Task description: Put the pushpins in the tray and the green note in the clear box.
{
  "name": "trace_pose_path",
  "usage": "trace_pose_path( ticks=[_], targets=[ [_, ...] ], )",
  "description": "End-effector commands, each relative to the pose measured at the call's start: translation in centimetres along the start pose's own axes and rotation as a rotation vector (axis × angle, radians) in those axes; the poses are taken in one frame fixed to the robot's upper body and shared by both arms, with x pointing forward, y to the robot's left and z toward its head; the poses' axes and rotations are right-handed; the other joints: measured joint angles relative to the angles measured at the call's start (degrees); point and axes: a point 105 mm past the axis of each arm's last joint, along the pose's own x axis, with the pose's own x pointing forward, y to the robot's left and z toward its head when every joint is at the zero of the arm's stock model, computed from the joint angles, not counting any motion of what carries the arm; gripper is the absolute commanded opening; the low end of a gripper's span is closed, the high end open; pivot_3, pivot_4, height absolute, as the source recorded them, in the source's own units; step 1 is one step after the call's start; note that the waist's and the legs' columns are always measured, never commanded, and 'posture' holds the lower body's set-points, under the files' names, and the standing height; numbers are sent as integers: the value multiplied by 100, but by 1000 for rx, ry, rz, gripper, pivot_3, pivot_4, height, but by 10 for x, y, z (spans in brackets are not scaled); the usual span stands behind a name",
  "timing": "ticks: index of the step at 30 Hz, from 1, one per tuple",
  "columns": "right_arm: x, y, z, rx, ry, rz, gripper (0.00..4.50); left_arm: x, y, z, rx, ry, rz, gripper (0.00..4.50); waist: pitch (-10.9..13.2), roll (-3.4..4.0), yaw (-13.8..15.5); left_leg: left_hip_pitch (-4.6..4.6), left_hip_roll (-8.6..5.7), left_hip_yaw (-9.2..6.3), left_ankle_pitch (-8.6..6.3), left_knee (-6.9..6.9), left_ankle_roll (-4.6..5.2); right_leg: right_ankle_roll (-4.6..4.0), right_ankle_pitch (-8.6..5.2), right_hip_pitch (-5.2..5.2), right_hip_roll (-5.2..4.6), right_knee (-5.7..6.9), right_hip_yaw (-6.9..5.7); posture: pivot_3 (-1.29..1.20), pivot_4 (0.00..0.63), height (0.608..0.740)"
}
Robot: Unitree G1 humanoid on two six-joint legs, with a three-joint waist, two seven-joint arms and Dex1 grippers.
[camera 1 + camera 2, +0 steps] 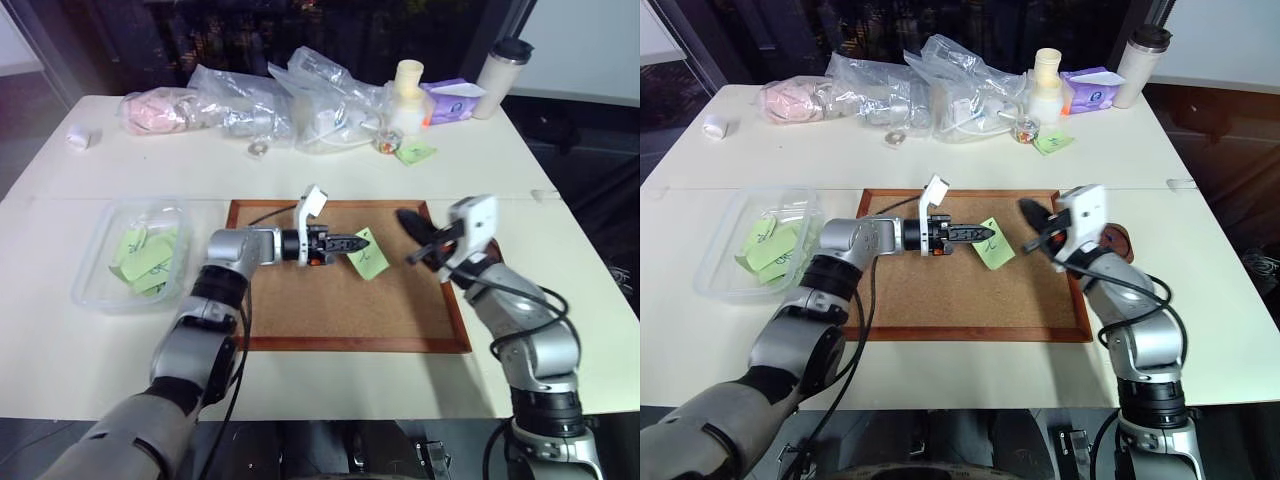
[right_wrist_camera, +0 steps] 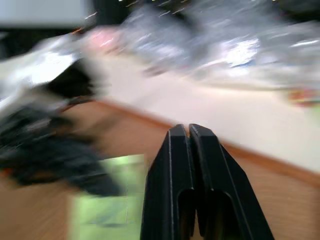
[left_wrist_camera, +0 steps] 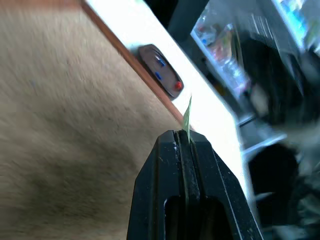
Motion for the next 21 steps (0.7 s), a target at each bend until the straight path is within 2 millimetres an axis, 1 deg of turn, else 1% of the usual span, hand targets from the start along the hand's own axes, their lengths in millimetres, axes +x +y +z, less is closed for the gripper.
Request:
trace_pose_path(
  ticks=[1, 2, 4, 5, 7, 10, 12, 16, 18, 19, 21],
  targets=[
    [-25, -47, -1, -53, 49, -219, 0, -5, -15, 31, 361, -7, 3, 15, 0, 0, 25, 0, 0, 1, 2, 0, -4, 0, 0, 0, -1, 2, 0, 0, 150, 734],
    [-30, -55, -5, -61, 76, -250, 0, -6, -17, 34, 413, -3, 6, 15, 0, 0, 31, 0, -1, 6, 3, 0, -5, 0, 0, 1, -2, 1, -1, 0, 150, 734],
    [-35, -63, -11, -57, 109, -282, 0, -8, -22, 37, 489, 5, -3, 15, -2, 3, 26, 1, -2, 20, 3, 0, -5, 0, 0, 1, -3, 1, 1, 0, 150, 734],
    [-39, -72, -17, -48, 140, -311, 0, -10, -27, 42, 561, 11, -7, 15, -2, 3, 19, 3, -2, 23, 2, 0, -4, 0, 0, 2, -2, 2, 3, 0, 150, 734],
    [-45, -83, -26, -35, 181, -346, 0, -11, -33, 49, 651, 17, -14, 15, -2, 3, -1, 4, -2, 22, 2, 0, -4, 0, 0, 2, 0, 5, 3, 0, 150, 734],
    [-49, -92, -42, -22, 243, -347, 0, -12, -36, 60, 753, 8, 14, 15, -2, 5, -12, 8, -2, 22, -1, -1, 2, 0, 0, 2, 1, 8, 5, 0, 150, 734],
    [-50, -96, -49, -18, 271, -345, 0, -12, -36, 66, 766, -8, 30, 15, -2, 5, -12, 9, -2, 22, -13, 0, 23, 0, 0, 2, 2, 9, 6, 0, 150, 734],
    [-50, -96, -56, -10, 308, -320, 0, -13, -33, 65, 757, -13, 49, 15, -1, 8, -12, 9, -2, 22, -14, 0, 26, 0, 0, 2, 1, 11, 7, 0, 150, 734],
    [-50, -97, -56, -8, 306, -322, 590, -15, -31, 62, 746, -13, 59, 0, -1, 8, -12, 9, -1, 21, -14, 1, 26, 0, 0, 2, 2, 12, 7, 0, 150, 734],
    [-50, -98, -55, -9, 304, -323, 800, -15, -31, 61, 736, -15, 61, 0, -2, 9, -13, 9, -1, 21, -14, 1, 26, 0, 0, 2, 2, 13, 7, 0, 150, 734],
    [-50, -99, -55, -5, 298, -326, 1872, -16, -31, 59, 727, -16, 65, 0, -2, 10, -13, 11, -1, 21, -14, 1, 25, 0, 0, 2, 2, 14, 7, 0, 150, 734]
  ],
)
